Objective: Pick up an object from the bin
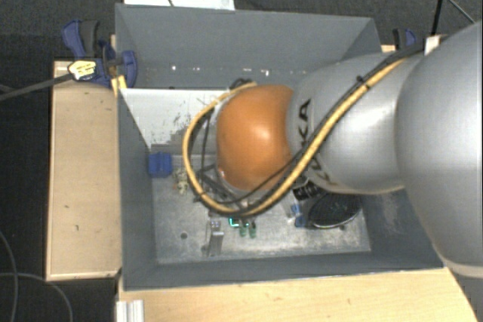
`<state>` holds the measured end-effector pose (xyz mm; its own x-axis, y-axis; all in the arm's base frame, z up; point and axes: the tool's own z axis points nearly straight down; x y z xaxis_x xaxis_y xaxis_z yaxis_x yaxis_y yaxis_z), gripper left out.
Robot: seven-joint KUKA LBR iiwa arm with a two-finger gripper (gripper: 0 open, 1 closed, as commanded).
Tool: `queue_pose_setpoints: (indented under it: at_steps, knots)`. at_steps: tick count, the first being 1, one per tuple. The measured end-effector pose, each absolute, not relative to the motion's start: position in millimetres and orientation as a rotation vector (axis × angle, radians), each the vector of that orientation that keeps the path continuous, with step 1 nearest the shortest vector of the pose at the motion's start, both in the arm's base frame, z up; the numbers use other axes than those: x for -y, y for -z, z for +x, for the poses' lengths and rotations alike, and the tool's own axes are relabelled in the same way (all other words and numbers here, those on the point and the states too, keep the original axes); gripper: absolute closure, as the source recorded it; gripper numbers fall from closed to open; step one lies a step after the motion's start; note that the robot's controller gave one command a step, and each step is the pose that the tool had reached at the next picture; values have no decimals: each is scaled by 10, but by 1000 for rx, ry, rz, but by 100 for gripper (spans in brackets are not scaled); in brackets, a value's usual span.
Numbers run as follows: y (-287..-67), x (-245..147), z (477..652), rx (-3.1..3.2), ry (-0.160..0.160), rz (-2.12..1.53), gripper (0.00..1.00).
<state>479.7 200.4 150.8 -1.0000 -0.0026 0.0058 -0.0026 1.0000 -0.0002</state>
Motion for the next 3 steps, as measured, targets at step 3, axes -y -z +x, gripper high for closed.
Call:
queue_pose_setpoints:
  at_steps: [3]
  knots:
    - [-755,-2187,5872,3015,0,905,0]
